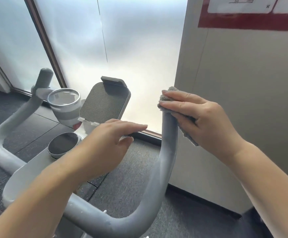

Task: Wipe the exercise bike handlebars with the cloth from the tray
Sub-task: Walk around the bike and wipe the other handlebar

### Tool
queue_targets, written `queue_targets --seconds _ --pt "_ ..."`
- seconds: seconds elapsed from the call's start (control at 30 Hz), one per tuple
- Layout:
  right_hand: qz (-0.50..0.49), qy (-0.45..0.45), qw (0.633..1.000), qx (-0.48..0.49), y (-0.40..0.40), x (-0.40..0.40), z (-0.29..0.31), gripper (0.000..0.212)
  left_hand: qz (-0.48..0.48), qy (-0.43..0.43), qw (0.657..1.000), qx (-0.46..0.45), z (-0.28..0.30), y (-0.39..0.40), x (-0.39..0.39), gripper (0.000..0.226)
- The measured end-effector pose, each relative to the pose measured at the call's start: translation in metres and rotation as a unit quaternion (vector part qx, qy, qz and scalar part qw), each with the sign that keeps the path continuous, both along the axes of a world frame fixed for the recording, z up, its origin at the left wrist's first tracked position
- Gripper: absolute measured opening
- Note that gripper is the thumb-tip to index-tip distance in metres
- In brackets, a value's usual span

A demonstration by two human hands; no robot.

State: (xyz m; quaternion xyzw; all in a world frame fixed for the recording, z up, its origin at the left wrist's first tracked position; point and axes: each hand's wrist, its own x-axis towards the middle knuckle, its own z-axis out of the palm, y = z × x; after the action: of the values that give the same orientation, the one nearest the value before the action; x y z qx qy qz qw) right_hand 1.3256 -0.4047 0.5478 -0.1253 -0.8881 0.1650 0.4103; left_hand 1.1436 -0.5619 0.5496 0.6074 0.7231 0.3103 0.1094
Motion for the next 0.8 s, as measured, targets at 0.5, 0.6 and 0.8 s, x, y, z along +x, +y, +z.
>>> queue_targets --seconds 0.5,0.6,0.8 --pt "-0.077 -0.115 0.985 -0.107 -0.072 0.010 -0.023 0.026 -0.020 0.116 0.993 -0.024 -0.022 -0.066 -0.059 0.035" --pt "-0.099 -0.122 0.979 -0.130 -0.087 0.010 -0.028 0.026 -0.038 0.125 0.991 -0.018 -0.028 -0.075 -0.066 0.033" --pt "-0.206 -0.135 0.968 -0.040 -0.105 0.004 -0.039 0.036 -0.042 0.158 0.987 -0.003 -0.041 -0.088 -0.082 0.029"
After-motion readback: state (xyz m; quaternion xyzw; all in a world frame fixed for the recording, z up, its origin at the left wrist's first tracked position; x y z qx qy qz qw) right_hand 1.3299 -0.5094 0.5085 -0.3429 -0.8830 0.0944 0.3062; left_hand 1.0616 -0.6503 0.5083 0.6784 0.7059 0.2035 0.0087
